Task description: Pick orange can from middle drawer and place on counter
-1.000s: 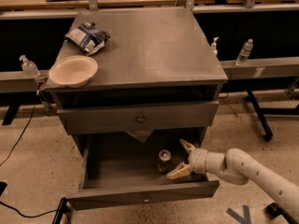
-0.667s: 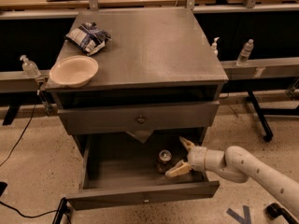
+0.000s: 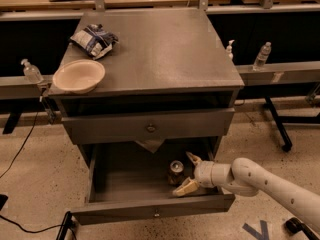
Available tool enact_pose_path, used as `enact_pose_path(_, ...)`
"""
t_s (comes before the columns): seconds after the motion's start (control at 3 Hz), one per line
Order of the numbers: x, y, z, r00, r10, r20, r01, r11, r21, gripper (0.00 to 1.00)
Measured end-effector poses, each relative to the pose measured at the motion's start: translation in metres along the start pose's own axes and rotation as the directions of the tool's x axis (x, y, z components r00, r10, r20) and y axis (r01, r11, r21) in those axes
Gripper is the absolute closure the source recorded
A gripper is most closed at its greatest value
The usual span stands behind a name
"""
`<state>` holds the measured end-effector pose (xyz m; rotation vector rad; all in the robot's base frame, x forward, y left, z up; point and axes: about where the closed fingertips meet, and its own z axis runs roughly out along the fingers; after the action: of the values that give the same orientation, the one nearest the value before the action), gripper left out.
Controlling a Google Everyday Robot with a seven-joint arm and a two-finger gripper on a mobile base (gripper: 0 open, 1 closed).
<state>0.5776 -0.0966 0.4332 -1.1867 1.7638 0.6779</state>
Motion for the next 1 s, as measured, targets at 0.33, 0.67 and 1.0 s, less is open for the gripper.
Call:
enact_pose_path(0.33, 0.012, 0.002, 0.009, 0.998, -0.035, -0.052, 0.035, 0.9994, 0.002, 0.00)
enact_pose_path(0.67, 0.016, -0.004, 0.011, 0.997, -0.050, -0.055, 0.051, 0.9983, 0.027, 0.00)
enact_pose_path(1.0, 0.015, -0.010, 0.007, 0.998, -0.050, -0.036, 0.052, 0.9970, 0.057, 0.00)
